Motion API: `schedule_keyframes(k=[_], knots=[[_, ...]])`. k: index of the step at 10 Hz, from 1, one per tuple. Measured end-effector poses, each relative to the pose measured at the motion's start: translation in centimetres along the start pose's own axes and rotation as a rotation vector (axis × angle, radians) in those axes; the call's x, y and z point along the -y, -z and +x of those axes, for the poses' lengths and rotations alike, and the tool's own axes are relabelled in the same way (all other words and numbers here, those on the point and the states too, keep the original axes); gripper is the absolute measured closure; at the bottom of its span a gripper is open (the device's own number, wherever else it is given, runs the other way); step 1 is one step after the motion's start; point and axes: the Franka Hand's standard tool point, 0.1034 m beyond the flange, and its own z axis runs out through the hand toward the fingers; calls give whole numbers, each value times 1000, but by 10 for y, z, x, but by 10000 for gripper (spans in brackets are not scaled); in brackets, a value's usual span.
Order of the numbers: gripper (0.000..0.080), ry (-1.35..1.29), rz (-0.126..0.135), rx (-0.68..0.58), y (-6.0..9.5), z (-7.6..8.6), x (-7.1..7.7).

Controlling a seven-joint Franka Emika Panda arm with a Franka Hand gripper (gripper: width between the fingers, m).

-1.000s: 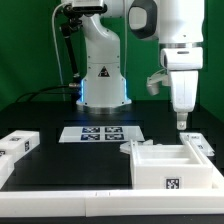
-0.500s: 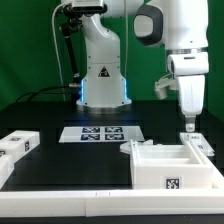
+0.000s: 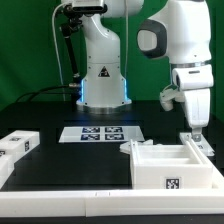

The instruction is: Assemble cabinet

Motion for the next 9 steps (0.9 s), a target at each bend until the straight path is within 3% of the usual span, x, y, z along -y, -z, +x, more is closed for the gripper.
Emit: schedule_keyframes(k=[4,5,6,8,9], knots=[[2,-3,7,-3,-5,1,0],[128,-3,7,-3,-5,1,0],[128,-4,8,-3,-5,0,0],[408,-10,14,-1,-9,-4,1],[408,-13,12,-3,-9,-4,1]])
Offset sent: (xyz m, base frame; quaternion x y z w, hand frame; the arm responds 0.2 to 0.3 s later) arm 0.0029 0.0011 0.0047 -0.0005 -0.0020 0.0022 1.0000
